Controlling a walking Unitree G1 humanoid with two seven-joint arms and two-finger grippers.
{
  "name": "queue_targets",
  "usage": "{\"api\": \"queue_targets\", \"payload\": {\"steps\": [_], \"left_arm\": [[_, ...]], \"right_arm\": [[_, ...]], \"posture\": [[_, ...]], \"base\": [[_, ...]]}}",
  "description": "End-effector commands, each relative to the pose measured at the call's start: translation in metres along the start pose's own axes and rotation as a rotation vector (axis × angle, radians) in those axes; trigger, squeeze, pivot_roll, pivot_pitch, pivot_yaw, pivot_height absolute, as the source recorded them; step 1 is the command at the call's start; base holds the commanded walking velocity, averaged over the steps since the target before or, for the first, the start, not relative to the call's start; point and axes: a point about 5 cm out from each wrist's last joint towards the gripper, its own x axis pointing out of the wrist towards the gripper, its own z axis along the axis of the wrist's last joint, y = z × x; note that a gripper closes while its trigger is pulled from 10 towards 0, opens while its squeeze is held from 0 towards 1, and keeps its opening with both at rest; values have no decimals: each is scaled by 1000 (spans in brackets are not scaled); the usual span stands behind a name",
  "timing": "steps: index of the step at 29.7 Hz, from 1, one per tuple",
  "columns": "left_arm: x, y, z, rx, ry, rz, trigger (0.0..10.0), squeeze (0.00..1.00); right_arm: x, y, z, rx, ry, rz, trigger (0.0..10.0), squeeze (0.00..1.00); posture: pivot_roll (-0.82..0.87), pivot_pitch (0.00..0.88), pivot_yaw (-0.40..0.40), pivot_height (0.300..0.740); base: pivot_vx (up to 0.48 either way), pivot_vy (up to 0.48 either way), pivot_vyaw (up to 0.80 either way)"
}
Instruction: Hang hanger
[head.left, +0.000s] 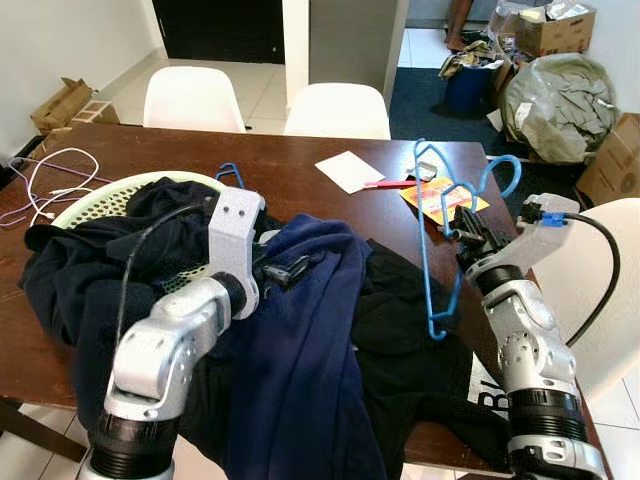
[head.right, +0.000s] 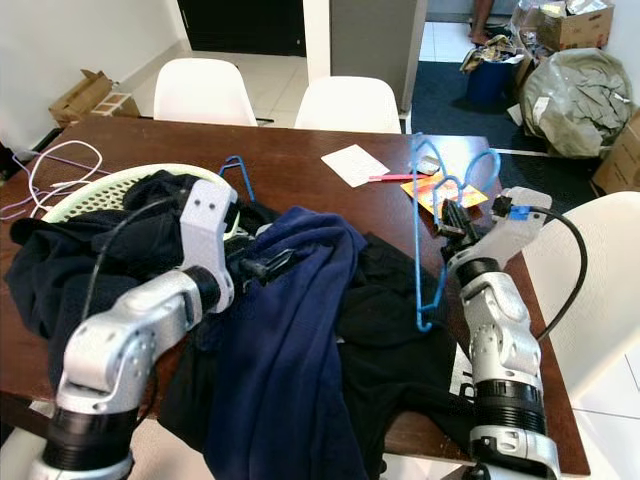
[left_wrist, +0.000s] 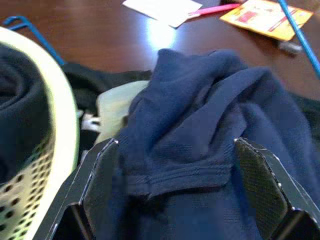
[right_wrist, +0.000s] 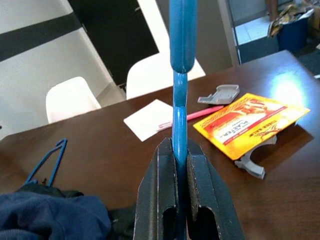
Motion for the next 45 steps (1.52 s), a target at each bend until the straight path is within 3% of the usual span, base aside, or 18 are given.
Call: {"api": "queue_targets", "payload": {"steps": [1, 9, 15, 16, 21, 22, 29, 34, 36, 39, 40, 41, 42, 43, 44, 45], "left_arm": [[3, 4, -5, -10, 1, 32, 10000, 0], [15, 9, -16, -63, 38, 87, 10000, 0], [23, -3, -30, -59, 106, 47, 10000, 0], [27, -14, -30, -59, 98, -9, 4000, 0], [29, -20, -26, -67, 76, -40, 4000, 0], [30, -20, -27, -67, 74, -44, 0, 0], [30, -14, -28, -71, 69, -37, 0, 0], [28, 4, -20, -56, 34, 8, 0, 0], [28, 4, -20, -56, 34, 8, 0, 0], [26, 16, -7, -54, -14, 34, 0, 0], [22, 31, 17, -49, -102, 71, 0, 0], [22, 31, 17, -49, -102, 71, 0, 0], [13, 52, 50, -30, -220, 132, 0, 0], [-8, 83, 101, 32, -405, 237, 0, 0], [-8, 83, 101, 32, -405, 237, 0, 0], [-27, 100, 135, 74, -532, 309, 0, 0]], "right_arm": [[1, 8, -8, -9, 15, 15, 10000, 0], [-1, 16, -13, -21, 22, 34, 10000, 0], [-1, 15, -9, -27, 3, 32, 10000, 0], [-1, 15, -5, -26, -10, 35, 10000, 0], [-1, 16, -3, -26, -18, 37, 10000, 0], [-1, 17, -3, -25, -21, 38, 10000, 0], [-1, 21, -1, -10, -32, 49, 10000, 0], [0, 25, -1, 0, -39, 60, 10000, 0], [0, 25, -1, 0, -39, 60, 10000, 0], [1, 27, -1, 3, -41, 63, 10000, 0], [1, 27, 0, 5, -44, 63, 10000, 0], [1, 27, 0, 5, -44, 63, 10000, 0], [1, 28, 0, 6, -46, 63, 10000, 0], [1, 28, 1, 11, -49, 62, 10000, 0], [1, 28, 1, 11, -49, 62, 10000, 0], [1, 28, 1, 14, -50, 62, 10000, 0]], "posture": [[3, 88, 18, 740], [-3, 84, 23, 740], [-20, 90, 32, 740], [-25, 92, 35, 740], [-24, 93, 35, 740], [-25, 93, 38, 740], [-22, 95, 42, 740], [-13, 94, 42, 740], [-13, 94, 42, 740], [-13, 92, 42, 740], [-11, 93, 41, 740], [-11, 93, 41, 740], [-4, 92, 39, 740], [-2, 93, 38, 740], [-2, 93, 38, 740], [9, 95, 36, 740]], "base": [[0, 0, 0], [0, 0, 0], [0, 0, 0], [0, 0, 0], [0, 0, 0], [0, 0, 0], [0, 0, 0], [0, 0, 0], [0, 0, 0], [0, 0, 0], [0, 0, 0], [0, 0, 0], [0, 0, 0], [0, 0, 0], [0, 0, 0], [0, 0, 0]]}}
